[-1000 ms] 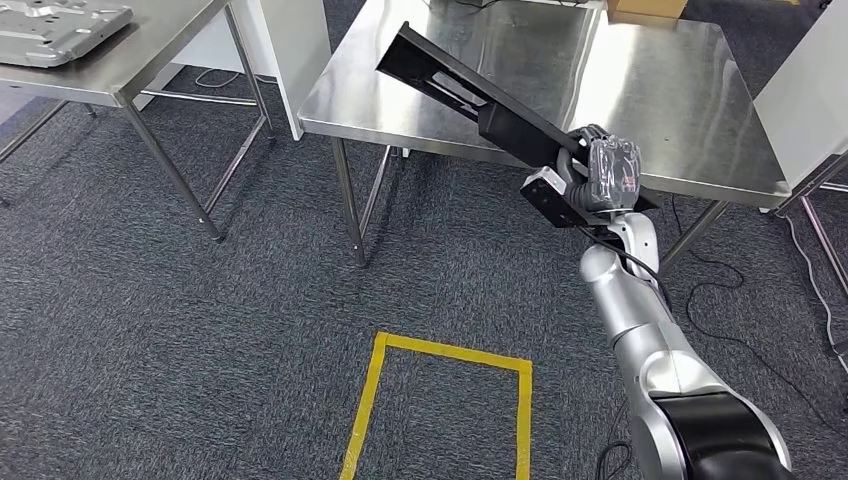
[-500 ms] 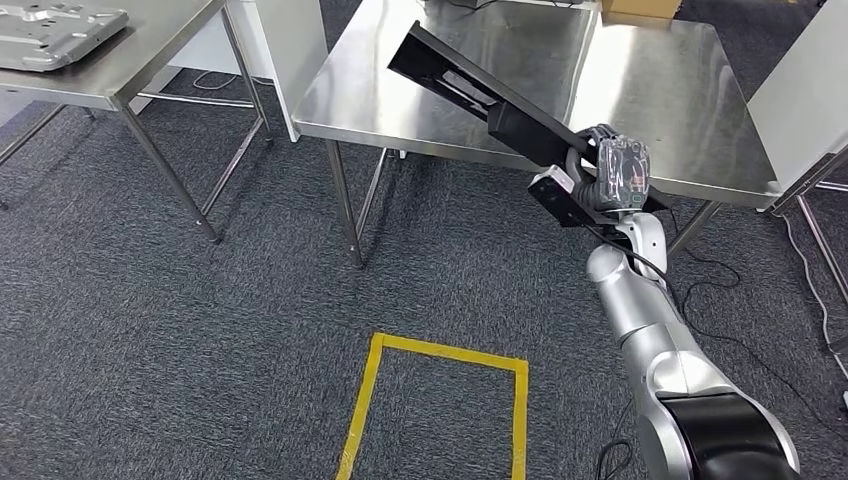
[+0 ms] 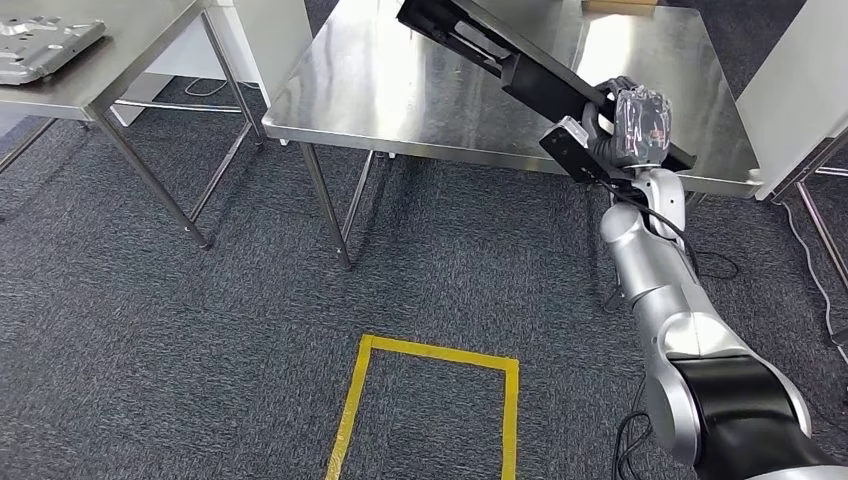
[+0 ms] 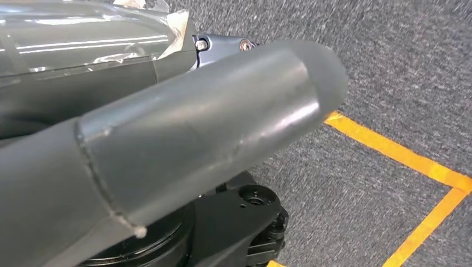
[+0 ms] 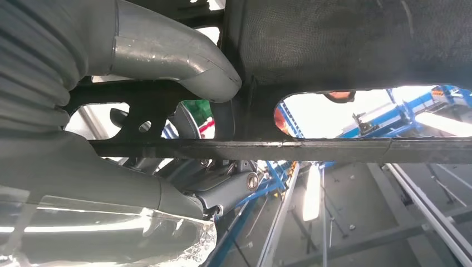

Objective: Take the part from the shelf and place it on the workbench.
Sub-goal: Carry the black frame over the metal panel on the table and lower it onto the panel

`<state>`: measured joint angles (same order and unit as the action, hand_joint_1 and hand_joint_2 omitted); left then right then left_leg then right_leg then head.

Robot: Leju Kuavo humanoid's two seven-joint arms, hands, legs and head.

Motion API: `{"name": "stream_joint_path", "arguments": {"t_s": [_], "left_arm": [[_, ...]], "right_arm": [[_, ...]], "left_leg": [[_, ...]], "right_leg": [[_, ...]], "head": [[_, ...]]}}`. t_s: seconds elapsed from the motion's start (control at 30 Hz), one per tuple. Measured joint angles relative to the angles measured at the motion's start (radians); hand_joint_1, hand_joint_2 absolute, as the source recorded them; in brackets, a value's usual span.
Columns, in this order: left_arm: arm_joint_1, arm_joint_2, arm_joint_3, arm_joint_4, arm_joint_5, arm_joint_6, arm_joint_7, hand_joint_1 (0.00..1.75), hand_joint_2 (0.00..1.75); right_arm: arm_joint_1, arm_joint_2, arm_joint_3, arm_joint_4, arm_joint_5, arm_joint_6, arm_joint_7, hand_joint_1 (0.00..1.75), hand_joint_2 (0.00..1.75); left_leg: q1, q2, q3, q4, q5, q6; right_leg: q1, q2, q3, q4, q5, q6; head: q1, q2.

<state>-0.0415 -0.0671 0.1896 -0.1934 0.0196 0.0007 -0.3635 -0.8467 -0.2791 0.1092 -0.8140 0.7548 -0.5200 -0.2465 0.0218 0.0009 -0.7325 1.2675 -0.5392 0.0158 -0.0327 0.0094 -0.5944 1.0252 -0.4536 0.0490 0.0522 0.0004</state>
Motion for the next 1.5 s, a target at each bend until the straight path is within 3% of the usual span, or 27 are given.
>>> {"name": "stream_joint_path", "arguments": {"t_s": [0.03,0.1,0.17,0.23,0.27,0.63,0.73,0.8,0.87,0.9,0.93,0.97,1.03,1.07,1.13,1.27,1.3,1.4,1.43,1.47,1.5], "left_arm": [[0.000,0.000,0.000,0.000,0.000,0.000,0.000,0.00,0.00],[0.000,0.001,0.000,0.000,0.000,0.000,0.000,0.00,0.00],[0.000,0.001,0.000,0.000,-0.001,0.000,0.000,0.00,0.00],[0.000,-0.001,0.000,0.000,-0.001,0.000,-0.001,0.00,0.00],[0.000,-0.001,0.000,0.000,-0.001,0.000,-0.001,0.00,0.00],[-0.001,-0.001,0.001,0.000,0.000,0.002,0.000,0.00,0.00],[-0.003,-0.002,0.001,0.000,0.000,0.005,-0.001,0.00,0.00],[-0.005,-0.003,0.001,0.000,0.000,0.006,-0.001,0.00,0.00],[-0.007,-0.004,0.001,0.000,0.000,0.007,-0.001,0.00,0.00],[-0.007,-0.005,0.001,0.000,0.000,0.007,-0.001,0.00,0.00],[-0.007,-0.006,0.001,0.000,0.000,0.007,-0.001,0.00,0.00],[-0.007,-0.007,0.001,0.000,0.000,0.007,-0.001,0.00,0.00],[-0.007,-0.009,0.001,0.000,0.000,0.007,-0.001,0.00,0.00],[-0.007,-0.009,0.001,0.000,0.000,0.007,-0.001,0.00,0.00],[-0.007,-0.008,0.001,0.000,0.000,0.007,-0.001,0.00,0.00],[-0.006,-0.007,0.001,0.000,0.000,0.007,-0.001,0.00,0.00],[-0.007,-0.007,0.001,0.000,0.000,0.008,-0.001,0.00,0.00],[-0.006,-0.007,0.001,0.000,0.000,0.008,-0.001,0.00,0.00],[-0.006,-0.007,0.001,0.000,0.000,0.008,0.000,0.00,0.00],[-0.005,-0.007,0.001,0.000,0.000,0.008,0.000,0.00,0.00],[-0.005,-0.007,0.001,0.000,0.000,0.008,0.000,0.00,0.00]], "right_arm": [[-0.014,-0.003,0.000,0.007,0.002,0.001,0.002,1.75,1.75],[-0.040,-0.007,0.002,0.020,0.003,0.001,0.002,1.75,1.75],[-0.059,-0.012,0.005,0.035,0.004,0.000,0.002,1.75,1.75],[-0.069,-0.016,0.007,0.051,0.007,0.000,0.002,1.75,1.75],[-0.073,-0.018,0.008,0.059,0.008,-0.001,0.002,1.75,1.75],[-0.111,-0.023,0.024,0.123,0.015,-0.002,0.004,1.75,1.75],[-0.112,-0.024,0.025,0.135,0.014,-0.004,0.001,1.75,1.75],[-0.115,-0.026,0.026,0.143,0.014,-0.006,-0.001,1.75,1.75],[-0.115,-0.027,0.028,0.152,0.012,-0.008,-0.002,1.75,1.75],[-0.111,-0.027,0.029,0.157,0.012,-0.009,-0.002,1.75,1.75],[-0.107,-0.027,0.031,0.162,0.012,-0.009,-0.002,1.75,1.75],[-0.104,-0.027,0.032,0.166,0.012,-0.009,-0.003,1.75,1.75],[-0.103,-0.027,0.034,0.171,0.012,-0.010,-0.004,1.75,1.75],[-0.104,-0.027,0.035,0.172,0.012,-0.011,-0.004,1.75,1.75],[-0.105,-0.026,0.038,0.175,0.012,-0.014,-0.004,1.75,1.75],[-0.105,-0.026,0.040,0.181,0.012,-0.018,-0.005,1.75,1.75],[-0.105,-0.026,0.041,0.181,0.012,-0.018,-0.006,1.75,1.75],[-0.104,-0.023,0.042,0.186,0.010,-0.022,-0.010,1.75,1.75],[-0.102,-0.022,0.043,0.189,0.009,-0.022,-0.012,1.75,1.75],[-0.100,-0.021,0.043,0.191,0.009,-0.022,-0.013,1.75,1.75],[-0.099,-0.020,0.044,0.192,0.009,-0.022,-0.014,1.75,1.75]], "left_leg": [[-0.005,-0.002,0.031,-0.067,0.038,0.012],[-0.015,-0.005,0.091,-0.192,0.087,0.032],[-0.019,-0.002,0.112,-0.238,0.097,0.018],[-0.023,-0.001,0.112,-0.242,0.102,-0.001],[-0.025,-0.002,0.111,-0.242,0.102,-0.001],[-0.043,-0.005,0.102,-0.232,0.098,0.034],[-0.037,-0.002,0.111,-0.250,0.107,0.052],[-0.032,0.001,0.120,-0.265,0.115,0.064],[-0.033,0.001,0.120,-0.267,0.115,0.067],[-0.034,0.001,0.121,-0.267,0.115,0.067],[-0.034,0.001,0.121,-0.266,0.114,0.066],[-0.034,0.001,0.122,-0.265,0.112,0.064],[-0.033,0.001,0.124,-0.260,0.106,0.056],[-0.034,0.000,0.124,-0.256,0.102,0.050],[-0.038,0.001,0.123,-0.251,0.095,0.039],[-0.033,0.002,0.110,-0.221,0.073,0.019],[-0.030,0.001,0.090,-0.178,0.052,0.011],[-0.021,0.000,-0.019,0.017,-0.018,-0.003],[-0.019,0.000,-0.043,0.045,-0.015,-0.004],[-0.019,0.000,-0.047,0.032,0.009,-0.003],[-0.018,0.000,-0.030,-0.021,0.049,0.000]], "right_leg": [[0.003,0.002,0.001,0.000,0.000,0.000],[0.009,0.004,0.002,-0.001,-0.001,-0.001],[0.016,0.004,0.001,0.001,-0.004,-0.006],[0.016,0.002,0.001,0.002,-0.007,-0.011],[0.014,0.001,0.001,0.001,-0.006,-0.011],[-0.001,-0.003,0.004,-0.014,0.005,0.010],[-0.001,-0.003,-0.001,-0.010,0.001,0.017],[0.000,-0.003,-0.038,0.062,-0.033,0.010],[0.002,-0.004,-0.105,0.195,-0.083,0.002],[0.002,-0.004,-0.132,0.246,-0.097,0.003],[0.002,-0.004,-0.143,0.263,-0.096,0.007],[0.001,-0.005,-0.133,0.238,-0.080,0.014],[0.000,-0.011,-0.069,0.101,-0.025,0.027],[0.003,-0.013,-0.037,0.039,-0.004,0.027],[0.008,-0.014,-0.008,-0.015,0.010,0.015],[0.003,-0.008,0.002,-0.017,0.007,-0.010],[0.000,-0.007,0.007,-0.018,0.005,-0.016],[0.002,-0.007,0.018,-0.017,-0.006,-0.028],[0.003,-0.006,0.023,-0.017,-0.010,-0.029],[0.003,-0.004,0.028,-0.017,-0.014,-0.030],[0.003,-0.003,0.035,-0.017,-0.020,-0.029]], "head": [[0.000,0.000],[0.000,0.000],[0.001,0.000],[0.002,0.000],[0.003,0.000],[0.003,0.000],[0.003,0.000],[0.005,0.000],[0.006,0.000],[0.007,0.000],[0.007,0.000],[0.007,0.000],[0.007,0.000],[0.007,0.000],[0.006,0.000],[0.003,0.000],[0.002,0.000],[0.001,0.000],[0.001,0.000],[0.000,0.000],[0.000,0.000]]}}
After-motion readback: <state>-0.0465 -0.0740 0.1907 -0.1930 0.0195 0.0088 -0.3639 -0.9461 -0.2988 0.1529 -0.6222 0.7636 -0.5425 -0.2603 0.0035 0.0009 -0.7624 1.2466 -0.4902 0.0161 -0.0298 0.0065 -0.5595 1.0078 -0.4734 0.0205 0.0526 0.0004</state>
